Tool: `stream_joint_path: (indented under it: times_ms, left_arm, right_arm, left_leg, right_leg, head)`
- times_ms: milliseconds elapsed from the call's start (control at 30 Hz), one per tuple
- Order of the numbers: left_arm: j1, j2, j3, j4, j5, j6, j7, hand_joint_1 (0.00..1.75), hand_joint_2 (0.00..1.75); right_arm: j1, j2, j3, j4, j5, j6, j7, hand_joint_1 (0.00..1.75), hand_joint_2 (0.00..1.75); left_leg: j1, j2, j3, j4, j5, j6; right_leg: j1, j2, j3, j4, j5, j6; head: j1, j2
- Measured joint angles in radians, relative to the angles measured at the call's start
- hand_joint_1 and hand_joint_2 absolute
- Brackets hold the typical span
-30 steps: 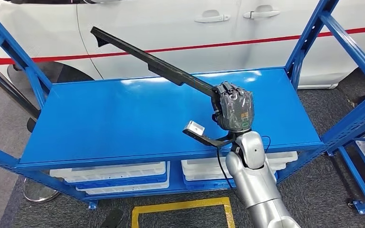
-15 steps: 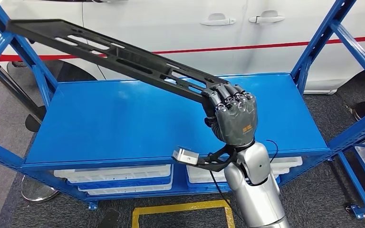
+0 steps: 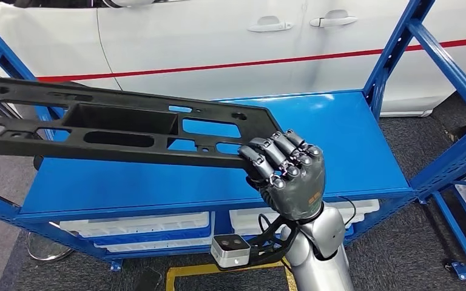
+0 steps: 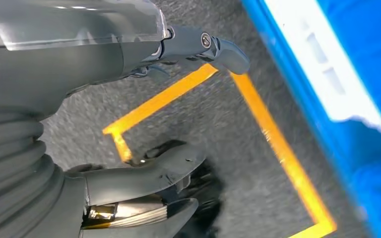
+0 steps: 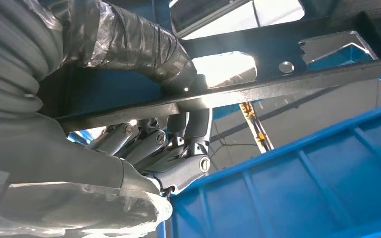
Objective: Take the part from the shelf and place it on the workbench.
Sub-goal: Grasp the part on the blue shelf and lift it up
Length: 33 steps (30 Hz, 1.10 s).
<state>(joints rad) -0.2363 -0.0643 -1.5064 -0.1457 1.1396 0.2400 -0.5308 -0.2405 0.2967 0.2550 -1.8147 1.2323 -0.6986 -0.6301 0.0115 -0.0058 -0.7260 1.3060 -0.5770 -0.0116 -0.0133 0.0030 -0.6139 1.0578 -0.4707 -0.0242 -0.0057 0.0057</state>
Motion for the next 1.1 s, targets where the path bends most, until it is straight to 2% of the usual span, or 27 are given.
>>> stream_joint_path:
  times_ms: [33, 67, 100, 167, 233, 300, 333, 367, 400, 467, 500, 533, 567, 633, 667, 700, 800, 867, 900, 967, 1000, 1033, 1067, 1100]
  left_arm:
    - [0.003, 0.000, 0.000, 0.000, -0.020, -0.001, 0.008, 0.00, 1.75]
    - [0.005, 0.000, 0.000, 0.000, -0.043, 0.004, 0.017, 0.00, 1.75]
    - [0.006, 0.000, 0.000, 0.000, -0.066, 0.009, 0.025, 0.00, 1.75]
    - [0.006, 0.000, -0.001, 0.000, -0.098, 0.016, 0.039, 0.00, 1.75]
    - [0.009, 0.000, -0.001, 0.000, -0.104, 0.012, 0.049, 0.00, 1.75]
    - [0.014, 0.000, 0.000, 0.000, -0.099, 0.005, 0.054, 0.00, 1.75]
    - [0.015, -0.001, 0.000, 0.000, -0.096, 0.003, 0.055, 0.00, 1.75]
    - [0.016, -0.001, 0.000, 0.000, -0.092, 0.001, 0.055, 0.00, 1.75]
    - [0.017, -0.001, 0.000, 0.000, -0.088, 0.001, 0.055, 0.00, 1.75]
    - [0.019, -0.002, 0.000, 0.000, -0.083, 0.001, 0.056, 0.00, 1.75]
    - [0.021, -0.002, 0.000, 0.000, -0.082, 0.002, 0.056, 0.00, 1.75]
    - [0.022, -0.002, 0.000, 0.000, -0.082, 0.003, 0.057, 0.00, 1.75]
    - [0.022, -0.002, 0.000, 0.000, -0.081, 0.004, 0.057, 0.00, 1.75]
    - [0.022, -0.002, 0.000, 0.000, -0.077, 0.008, 0.058, 0.00, 1.75]
    - [0.022, -0.002, 0.000, 0.000, -0.076, 0.011, 0.058, 0.00, 1.75]
    - [0.021, -0.002, 0.000, 0.000, -0.075, 0.015, 0.059, 0.00, 1.75]
    - [0.021, -0.002, 0.000, 0.000, -0.075, 0.024, 0.063, 0.00, 1.75]
    - [0.019, -0.002, 0.000, 0.000, -0.072, 0.027, 0.065, 0.00, 1.75]
    - [0.019, -0.002, 0.000, 0.000, -0.068, 0.029, 0.067, 0.00, 1.75]
    - [0.018, -0.002, 0.000, 0.000, -0.059, 0.032, 0.068, 0.00, 1.75]
    - [0.018, -0.002, 0.000, 0.000, -0.053, 0.030, 0.071, 0.00, 1.75]
    - [0.019, -0.002, 0.000, 0.000, -0.049, 0.029, 0.075, 0.00, 1.75]
    - [0.019, -0.002, 0.000, 0.000, -0.045, 0.028, 0.081, 0.00, 1.75]
    - [0.019, -0.002, 0.000, 0.000, -0.044, 0.028, 0.088, 0.00, 1.75]
  right_arm:
    - [0.005, 0.008, -0.004, 0.000, -0.006, 0.000, -0.007, 1.75, 1.75]
    - [0.009, 0.013, -0.007, 0.000, -0.010, 0.000, -0.011, 1.75, 1.75]
    - [0.010, 0.016, -0.009, 0.000, -0.012, 0.000, -0.012, 1.75, 1.75]
    - [0.011, 0.019, -0.011, 0.000, -0.013, 0.000, -0.011, 1.75, 1.75]
    - [0.012, 0.020, -0.014, 0.000, -0.013, 0.000, -0.009, 1.75, 1.75]
    - [0.013, 0.020, -0.016, 0.000, -0.010, 0.000, -0.006, 1.75, 1.75]
    - [0.014, 0.020, -0.017, -0.002, -0.008, 0.000, -0.005, 1.75, 1.75]
    - [0.014, 0.020, -0.018, -0.003, -0.007, 0.000, -0.003, 1.75, 1.75]
    - [0.016, 0.020, -0.020, -0.005, -0.006, 0.000, -0.001, 1.75, 1.75]
    - [0.021, 0.020, -0.024, -0.007, -0.004, 0.000, 0.002, 1.75, 1.75]
    - [0.025, 0.019, -0.025, -0.007, -0.003, 0.000, 0.003, 1.75, 1.75]
    - [0.029, 0.019, -0.026, -0.007, -0.003, 0.000, 0.003, 1.75, 1.75]
    - [0.033, 0.018, -0.027, -0.007, -0.003, 0.000, 0.002, 1.75, 1.75]
    - [0.035, 0.018, -0.028, -0.007, -0.010, 0.000, -0.002, 1.75, 1.75]
    - [0.036, 0.018, -0.028, -0.008, -0.015, 0.000, -0.005, 1.75, 1.75]
    - [0.037, 0.018, -0.028, -0.008, -0.020, 0.000, -0.006, 1.75, 1.75]
    - [0.039, 0.018, -0.028, -0.008, -0.027, 0.000, -0.007, 1.75, 1.75]
    - [0.039, 0.018, -0.028, -0.008, -0.027, 0.000, -0.008, 1.75, 1.75]
    - [0.039, 0.019, -0.028, -0.008, -0.027, 0.000, -0.009, 1.75, 1.75]
    - [0.039, 0.019, -0.027, -0.005, -0.026, 0.000, -0.006, 1.75, 1.75]
    - [0.039, 0.019, -0.026, -0.002, -0.026, 0.000, -0.002, 1.75, 1.75]
    - [0.038, 0.019, -0.024, 0.002, -0.028, 0.000, 0.003, 1.75, 1.75]
    - [0.037, 0.019, -0.020, 0.008, -0.035, 0.000, 0.007, 1.75, 1.75]
    - [0.035, 0.019, -0.015, 0.013, -0.045, 0.000, 0.010, 1.75, 1.75]
  left_leg:
    - [0.000, 0.000, 0.004, -0.011, 0.017, 0.001]
    - [0.000, 0.000, 0.026, -0.058, 0.048, 0.004]
    - [0.000, 0.000, 0.058, -0.126, 0.082, 0.007]
    - [-0.005, -0.001, 0.112, -0.237, 0.119, 0.013]
    - [-0.011, -0.002, 0.126, -0.267, 0.119, 0.018]
    - [-0.009, -0.001, 0.128, -0.277, 0.125, 0.029]
    - [-0.008, -0.001, 0.132, -0.284, 0.129, 0.037]
    - [-0.007, 0.000, 0.135, -0.292, 0.133, 0.043]
    - [-0.007, 0.001, 0.137, -0.295, 0.136, 0.048]
    - [-0.011, 0.002, 0.137, -0.296, 0.136, 0.054]
    - [-0.011, 0.002, 0.137, -0.294, 0.135, 0.055]
    - [-0.012, 0.002, 0.137, -0.293, 0.134, 0.055]
    - [-0.012, 0.001, 0.137, -0.291, 0.133, 0.055]
    - [-0.013, 0.000, 0.136, -0.283, 0.127, 0.051]
    - [-0.015, -0.001, 0.135, -0.278, 0.124, 0.047]
    - [-0.016, -0.001, 0.133, -0.274, 0.122, 0.043]
    - [-0.016, -0.001, 0.129, -0.272, 0.119, 0.030]
    - [-0.013, 0.000, 0.118, -0.243, 0.097, 0.019]
    - [-0.011, 0.000, 0.100, -0.202, 0.071, 0.013]
    - [-0.006, 0.000, 0.044, -0.078, 0.010, 0.003]
    - [-0.004, 0.000, 0.019, -0.025, -0.007, 0.000]
    - [-0.003, 0.000, 0.005, 0.003, -0.009, -0.002]
    - [-0.001, 0.000, 0.009, -0.007, 0.008, -0.002]
    - [-0.001, 0.000, 0.030, -0.053, 0.039, 0.000]
  right_leg:
    - [0.001, 0.000, 0.001, 0.000, 0.000, 0.000]
    - [0.001, 0.001, 0.002, 0.000, -0.001, 0.000]
    - [0.001, 0.002, 0.003, 0.000, -0.001, 0.000]
    - [0.004, 0.002, 0.003, 0.000, -0.001, 0.006]
    - [0.005, 0.003, 0.002, -0.002, 0.001, 0.015]
    - [0.004, 0.003, 0.003, -0.005, 0.001, 0.025]
    - [0.004, 0.002, -0.001, 0.006, -0.009, 0.030]
    - [0.005, 0.002, -0.013, 0.035, -0.029, 0.033]
    - [0.006, 0.001, -0.037, 0.087, -0.060, 0.034]
    - [0.007, 0.001, -0.099, 0.219, -0.120, 0.034]
    - [0.007, 0.001, -0.121, 0.262, -0.130, 0.035]
    - [0.007, 0.001, -0.127, 0.272, -0.123, 0.035]
    - [0.006, 0.000, -0.112, 0.240, -0.095, 0.034]
    - [0.006, 0.000, -0.047, 0.108, -0.030, 0.030]
    - [0.007, 0.000, -0.018, 0.047, -0.008, 0.026]
    - [0.008, 0.000, -0.003, 0.013, 0.000, 0.023]
    - [0.010, 0.003, 0.001, -0.003, 0.002, 0.012]
    - [0.007, 0.001, 0.004, -0.009, 0.006, 0.003]
    - [0.004, -0.001, 0.006, -0.012, 0.008, -0.001]
    - [0.005, -0.004, 0.007, -0.013, 0.007, -0.005]
    - [0.006, -0.004, 0.006, -0.013, 0.007, -0.005]
    - [0.006, -0.004, 0.007, -0.012, 0.007, -0.005]
    - [0.007, -0.004, 0.007, -0.011, 0.007, -0.005]
    - [0.007, -0.004, 0.007, -0.010, 0.007, -0.005]
  head:
    - [0.000, 0.000]
    - [0.000, 0.000]
    - [0.000, 0.000]
    - [0.000, 0.000]
    - [0.000, 0.000]
    - [0.000, 0.000]
    - [0.001, 0.000]
    - [0.001, 0.000]
    - [0.001, 0.000]
    - [0.000, 0.000]
    - [0.001, 0.000]
    - [0.001, 0.000]
    - [0.001, 0.000]
    - [0.001, 0.000]
    - [0.000, 0.000]
    - [0.000, 0.000]
    - [0.000, 0.000]
    - [0.000, 0.000]
    - [-0.001, 0.000]
    - [-0.001, 0.000]
    - [-0.001, 0.000]
    - [-0.001, 0.000]
    - [-0.001, 0.000]
    - [-0.001, 0.000]
